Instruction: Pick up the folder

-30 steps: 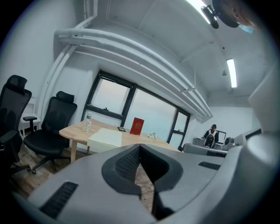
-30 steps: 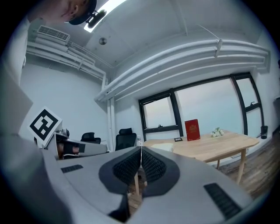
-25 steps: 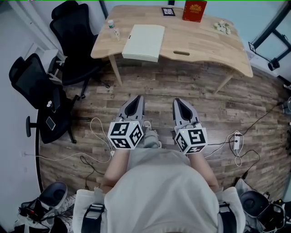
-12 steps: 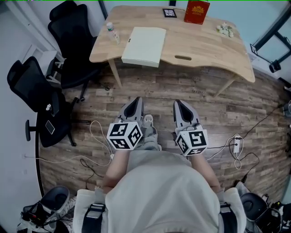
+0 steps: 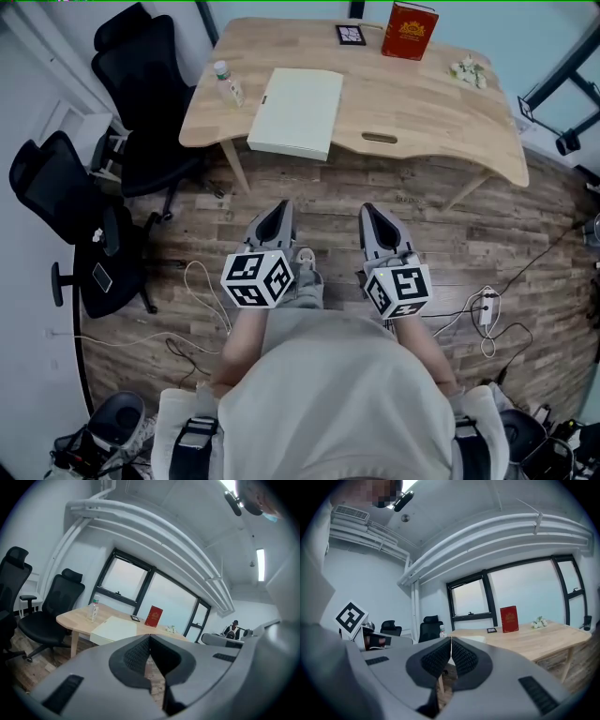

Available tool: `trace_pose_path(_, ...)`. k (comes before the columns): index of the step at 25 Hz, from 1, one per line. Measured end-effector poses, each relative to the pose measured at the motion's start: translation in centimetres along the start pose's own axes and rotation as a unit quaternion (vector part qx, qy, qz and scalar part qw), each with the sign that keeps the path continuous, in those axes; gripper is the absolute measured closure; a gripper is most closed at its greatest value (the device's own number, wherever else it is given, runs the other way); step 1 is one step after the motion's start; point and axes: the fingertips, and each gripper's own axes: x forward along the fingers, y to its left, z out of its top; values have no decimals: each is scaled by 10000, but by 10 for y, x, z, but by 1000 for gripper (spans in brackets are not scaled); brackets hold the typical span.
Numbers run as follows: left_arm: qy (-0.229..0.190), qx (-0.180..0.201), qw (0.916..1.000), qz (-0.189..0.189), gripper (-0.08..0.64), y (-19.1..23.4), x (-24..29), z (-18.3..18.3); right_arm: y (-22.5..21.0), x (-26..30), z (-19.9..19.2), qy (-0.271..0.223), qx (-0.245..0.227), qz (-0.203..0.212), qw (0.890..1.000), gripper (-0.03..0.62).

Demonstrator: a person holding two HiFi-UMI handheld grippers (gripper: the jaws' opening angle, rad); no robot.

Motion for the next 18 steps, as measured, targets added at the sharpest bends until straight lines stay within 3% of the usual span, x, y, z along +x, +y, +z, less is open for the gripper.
trace_pose_path(18, 132, -109, 9997, -161, 540, 54, 87, 38, -22, 113, 29, -20, -67, 44, 10000, 572)
